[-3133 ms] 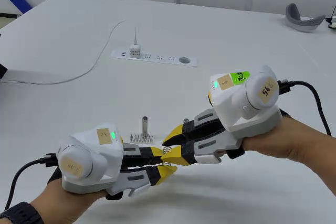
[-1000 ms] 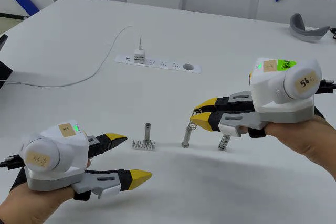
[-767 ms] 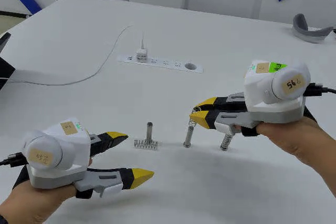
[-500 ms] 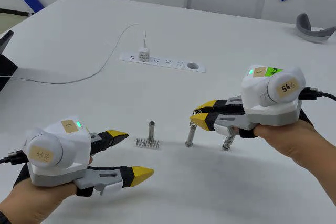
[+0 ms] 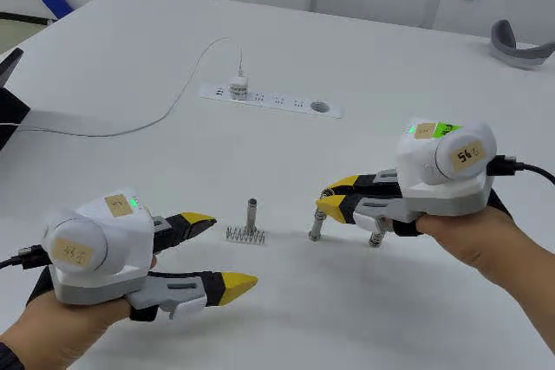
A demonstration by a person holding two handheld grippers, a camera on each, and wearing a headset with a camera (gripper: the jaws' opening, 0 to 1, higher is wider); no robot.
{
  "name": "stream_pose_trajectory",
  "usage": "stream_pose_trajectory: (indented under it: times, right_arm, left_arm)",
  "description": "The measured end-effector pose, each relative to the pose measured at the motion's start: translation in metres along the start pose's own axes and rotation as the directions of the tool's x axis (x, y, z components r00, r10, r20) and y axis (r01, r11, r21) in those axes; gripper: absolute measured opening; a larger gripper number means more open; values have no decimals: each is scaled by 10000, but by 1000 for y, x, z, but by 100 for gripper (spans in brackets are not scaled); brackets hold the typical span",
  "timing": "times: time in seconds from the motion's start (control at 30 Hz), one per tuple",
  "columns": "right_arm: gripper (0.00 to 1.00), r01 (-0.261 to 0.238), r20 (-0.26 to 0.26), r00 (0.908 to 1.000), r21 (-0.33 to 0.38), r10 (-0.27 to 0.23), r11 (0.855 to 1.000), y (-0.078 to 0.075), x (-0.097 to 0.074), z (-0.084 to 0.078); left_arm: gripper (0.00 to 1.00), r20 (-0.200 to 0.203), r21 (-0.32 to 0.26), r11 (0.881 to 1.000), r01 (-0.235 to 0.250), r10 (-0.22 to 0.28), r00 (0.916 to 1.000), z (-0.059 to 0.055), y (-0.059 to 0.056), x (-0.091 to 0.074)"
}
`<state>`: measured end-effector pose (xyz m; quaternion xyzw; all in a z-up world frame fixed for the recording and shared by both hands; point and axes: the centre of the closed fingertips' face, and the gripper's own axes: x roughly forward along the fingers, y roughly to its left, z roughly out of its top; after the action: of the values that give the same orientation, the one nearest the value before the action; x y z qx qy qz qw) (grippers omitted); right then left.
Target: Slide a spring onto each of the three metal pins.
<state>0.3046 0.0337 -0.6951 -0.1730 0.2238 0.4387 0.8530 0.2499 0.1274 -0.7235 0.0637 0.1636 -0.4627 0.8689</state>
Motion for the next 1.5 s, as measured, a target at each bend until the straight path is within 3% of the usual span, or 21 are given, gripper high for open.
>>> stream_pose_trajectory:
  times: [0.37,0.77,1.23,1.5]
  right_arm:
    - [12,88,-156,9998,141,-86,9999,2,7,-14]
    - [12,31,-680,9977,117,-23,9999,7,15,-31]
    - [18,117,-678,9976,23,-115,9999,6,7,-31]
    - [20,350,-72,9993,-469,-354,9983,10,-9,-9]
  left_arm:
    - [60,3,-32,10000,-16,16,10000,0,1,0]
    - [60,-25,-50,10000,-32,31,10000,-1,1,0]
    - [60,-7,-22,10000,-24,24,10000,0,1,1]
    - [60,-34,-22,10000,-41,40,10000,-1,2,1]
